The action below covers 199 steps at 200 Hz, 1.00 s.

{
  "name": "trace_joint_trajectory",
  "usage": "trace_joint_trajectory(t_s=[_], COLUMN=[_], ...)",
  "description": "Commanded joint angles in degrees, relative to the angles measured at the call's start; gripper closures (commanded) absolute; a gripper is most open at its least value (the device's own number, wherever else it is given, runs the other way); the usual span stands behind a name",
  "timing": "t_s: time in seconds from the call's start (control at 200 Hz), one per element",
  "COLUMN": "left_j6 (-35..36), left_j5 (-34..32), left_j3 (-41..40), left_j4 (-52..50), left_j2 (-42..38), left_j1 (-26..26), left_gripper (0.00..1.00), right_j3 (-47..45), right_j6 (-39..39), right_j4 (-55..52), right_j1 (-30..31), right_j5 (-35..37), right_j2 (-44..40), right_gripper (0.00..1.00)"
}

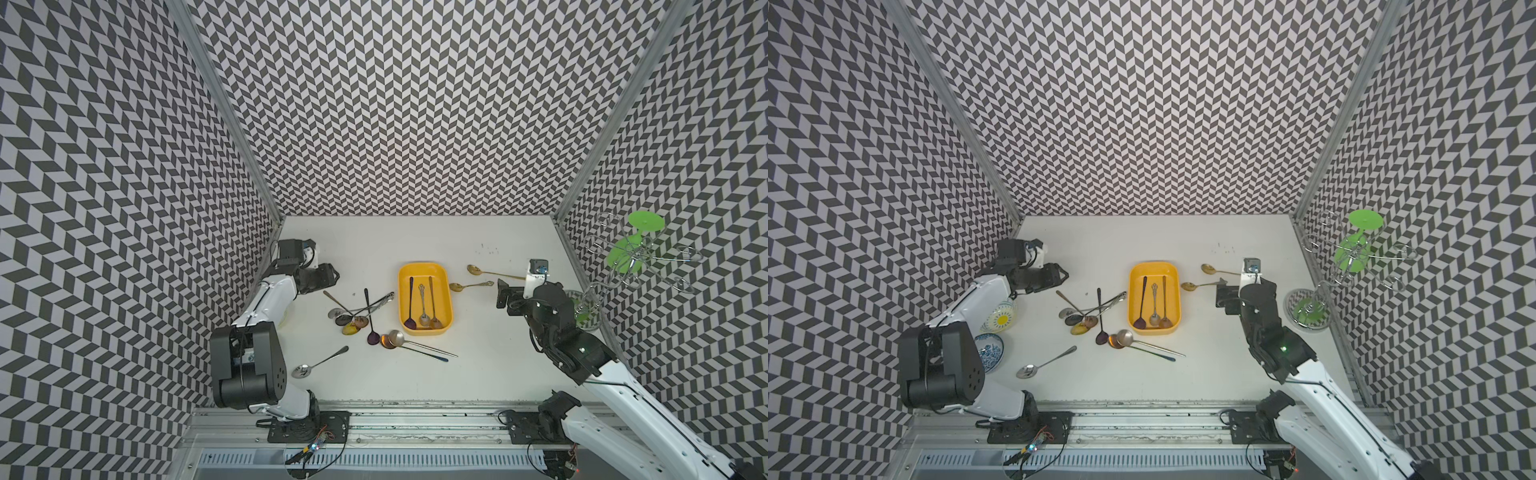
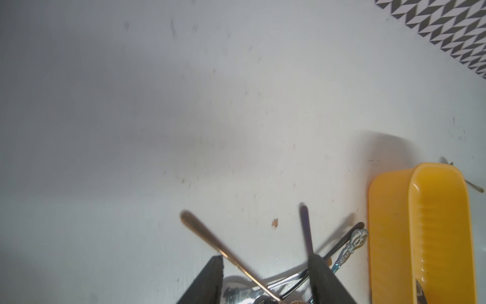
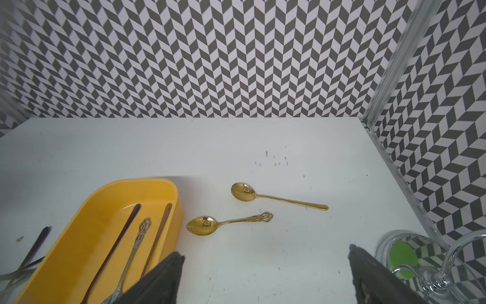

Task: Put the spoon into the storage box
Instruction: Pick up the spoon from the center of the board.

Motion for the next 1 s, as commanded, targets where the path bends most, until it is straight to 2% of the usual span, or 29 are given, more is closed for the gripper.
trace_joint_trajectory(t_s=[0.0, 0.19, 0.255, 0.356, 0.461, 0.626, 0.761, 0.861, 0.991], left_j6=[18.4, 45.5, 59.1, 72.6, 84.3, 99.3, 109.1, 112.9, 113.4], left_j5=[-6.5, -4.3, -0.3, -3.4, -5.1, -5.6, -7.0, -11.9, -15.3], left_j3=[7.5, 11.0, 10.6, 10.4, 14.0, 21.3, 20.8, 20.0, 21.0], left_j4=[-10.5, -8.4, -10.6, -10.9, -16.0, -25.9, -26.6, -26.3, -26.7], left_j2=[3.4, 3.4, 3.3, 5.2, 10.2, 17.3, 18.8, 20.8, 24.1], left_j1=[-3.0, -3.3, -2.7, -3.8, -3.8, -3.9, -4.4, -4.8, -4.8], left_gripper=[0.35, 0.32, 0.31, 0.31, 0.28, 0.26, 0.23, 0.22, 0.23], right_j3=[-2.5, -4.5, -4.8, -5.2, -5.6, -6.0, -6.4, -6.7, -6.9], right_j6=[-3.9, -5.3, -5.2, -5.3, -5.7, -5.7, -5.9, -5.9, -6.0], right_j4=[7.3, 10.5, 10.7, 11.1, 11.6, 12.2, 12.4, 13.0, 13.1], right_j1=[0.7, 1.2, 1.2, 1.4, 1.6, 1.6, 1.6, 1.6, 1.6], right_j5=[1.9, -0.2, -0.1, -0.9, -1.6, -2.3, -1.7, -3.0, -2.4], right_j2=[-4.2, -6.2, -6.1, -6.4, -7.3, -7.3, -7.7, -7.9, -8.0], right_gripper=[0.00, 0.00, 0.00, 0.00, 0.00, 0.00, 0.00, 0.00, 0.00])
